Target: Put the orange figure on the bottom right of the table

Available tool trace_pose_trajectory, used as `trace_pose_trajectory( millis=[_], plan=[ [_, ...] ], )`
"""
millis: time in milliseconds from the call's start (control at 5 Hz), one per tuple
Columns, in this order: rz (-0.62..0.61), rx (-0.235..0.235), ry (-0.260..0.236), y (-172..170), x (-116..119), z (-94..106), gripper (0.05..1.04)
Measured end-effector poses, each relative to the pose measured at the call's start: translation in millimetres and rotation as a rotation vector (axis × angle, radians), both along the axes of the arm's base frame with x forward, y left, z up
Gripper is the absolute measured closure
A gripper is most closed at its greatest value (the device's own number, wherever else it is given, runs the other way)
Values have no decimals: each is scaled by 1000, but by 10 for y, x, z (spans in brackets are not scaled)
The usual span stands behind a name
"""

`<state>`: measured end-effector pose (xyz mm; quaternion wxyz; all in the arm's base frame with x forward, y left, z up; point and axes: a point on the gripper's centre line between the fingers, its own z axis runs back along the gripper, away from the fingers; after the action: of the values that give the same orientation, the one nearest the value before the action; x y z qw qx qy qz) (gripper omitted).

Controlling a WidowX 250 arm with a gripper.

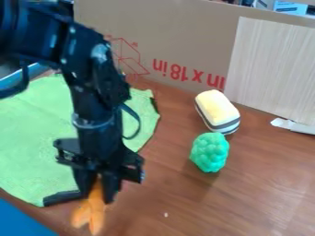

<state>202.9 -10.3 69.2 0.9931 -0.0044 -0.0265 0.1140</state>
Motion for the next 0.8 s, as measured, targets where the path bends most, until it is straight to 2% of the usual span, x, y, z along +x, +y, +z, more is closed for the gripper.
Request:
trace_pose_trajectory(
  millis=[200, 400, 600, 800],
  plan=[
    [-23, -47, -40, -214, 79, -173, 716],
    [-14, -69, -62, -359, 200, -299, 610],
    [22, -131, -51, -347, 229, -312, 332],
    [63, -223, -92, -125, 239, -40, 97]
  ],
)
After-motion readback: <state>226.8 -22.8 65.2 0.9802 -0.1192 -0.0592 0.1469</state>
